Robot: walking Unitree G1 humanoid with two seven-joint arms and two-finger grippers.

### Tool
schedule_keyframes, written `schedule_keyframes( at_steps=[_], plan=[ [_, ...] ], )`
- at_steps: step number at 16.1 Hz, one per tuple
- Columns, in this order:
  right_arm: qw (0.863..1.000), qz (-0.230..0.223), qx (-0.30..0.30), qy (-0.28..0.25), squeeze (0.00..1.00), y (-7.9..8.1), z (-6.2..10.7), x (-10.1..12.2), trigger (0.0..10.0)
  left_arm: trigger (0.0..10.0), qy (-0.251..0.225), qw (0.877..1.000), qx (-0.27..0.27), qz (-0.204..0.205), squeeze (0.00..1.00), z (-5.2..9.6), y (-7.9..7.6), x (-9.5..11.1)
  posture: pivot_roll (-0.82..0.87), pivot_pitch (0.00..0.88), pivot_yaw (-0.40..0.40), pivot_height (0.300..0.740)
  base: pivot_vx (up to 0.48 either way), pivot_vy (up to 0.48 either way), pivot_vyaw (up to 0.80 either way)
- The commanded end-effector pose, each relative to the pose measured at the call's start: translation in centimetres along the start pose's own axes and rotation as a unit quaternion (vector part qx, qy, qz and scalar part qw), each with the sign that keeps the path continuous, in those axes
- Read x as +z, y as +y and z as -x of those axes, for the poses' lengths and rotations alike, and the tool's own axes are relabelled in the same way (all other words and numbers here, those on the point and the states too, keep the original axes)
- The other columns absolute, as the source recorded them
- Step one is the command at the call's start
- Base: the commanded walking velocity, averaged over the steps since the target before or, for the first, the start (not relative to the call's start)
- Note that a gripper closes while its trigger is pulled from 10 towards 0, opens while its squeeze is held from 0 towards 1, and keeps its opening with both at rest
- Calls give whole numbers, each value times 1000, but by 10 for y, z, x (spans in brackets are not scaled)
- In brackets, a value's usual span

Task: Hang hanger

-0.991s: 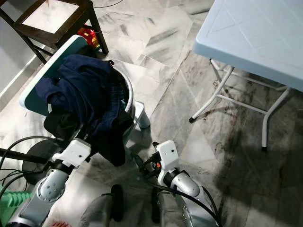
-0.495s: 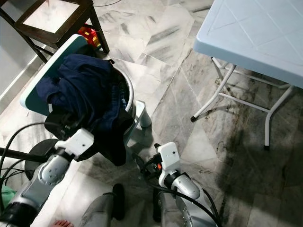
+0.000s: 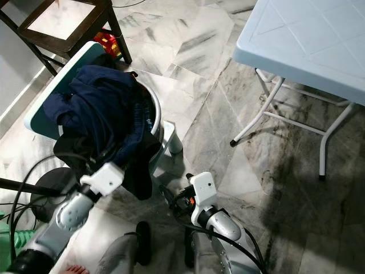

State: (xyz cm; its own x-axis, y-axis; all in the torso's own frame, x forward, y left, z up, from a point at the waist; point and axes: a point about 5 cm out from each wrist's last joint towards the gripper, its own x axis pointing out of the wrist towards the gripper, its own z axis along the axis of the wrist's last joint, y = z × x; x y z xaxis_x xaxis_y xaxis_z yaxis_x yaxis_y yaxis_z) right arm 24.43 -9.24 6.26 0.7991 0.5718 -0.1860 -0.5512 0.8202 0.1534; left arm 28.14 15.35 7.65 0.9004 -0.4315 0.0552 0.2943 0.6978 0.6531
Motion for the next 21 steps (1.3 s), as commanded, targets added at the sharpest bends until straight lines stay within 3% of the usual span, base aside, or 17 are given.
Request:
schedule_keyframes(
  at_steps=[1, 8, 12, 19, 20, 21],
  plan=[
    [1000, -4, 1, 4, 0, 3, 3, -4, 10000, 10000, 15, 1000, -24, 4, 1000, 13, -13, -6, -20, 362, 45, 740, 0, 0, 0],
    [1000, -2, 8, 8, 0, 3, 4, -5, 10000, 10000, 42, 999, -26, 11, 1000, 23, -25, -10, -19, 368, 33, 740, 0, 0, 0],
    [1000, -2, 7, 10, 0, 3, 5, -5, 10000, 10000, 60, 998, -19, 0, 1000, 10, -15, -18, -23, 368, 33, 740, 0, 0, 0],
    [1000, 0, 2, 10, 0, 3, 6, -5, 10000, 10000, 80, 996, -35, -19, 1000, -5, -13, -26, -50, 366, 42, 740, 0, 0, 0],
    [1000, 0, 0, 10, 0, 3, 6, -6, 10000, 10000, 84, 995, -41, -24, 0, -6, -14, -27, -56, 365, 42, 740, 0, 0, 0],
    [1000, 0, -1, 10, 0, 2, 6, -5, 10000, 10000, 85, 995, -46, -28, 0, -8, -14, -28, -56, 365, 42, 740, 0, 0, 0]
  ],
)
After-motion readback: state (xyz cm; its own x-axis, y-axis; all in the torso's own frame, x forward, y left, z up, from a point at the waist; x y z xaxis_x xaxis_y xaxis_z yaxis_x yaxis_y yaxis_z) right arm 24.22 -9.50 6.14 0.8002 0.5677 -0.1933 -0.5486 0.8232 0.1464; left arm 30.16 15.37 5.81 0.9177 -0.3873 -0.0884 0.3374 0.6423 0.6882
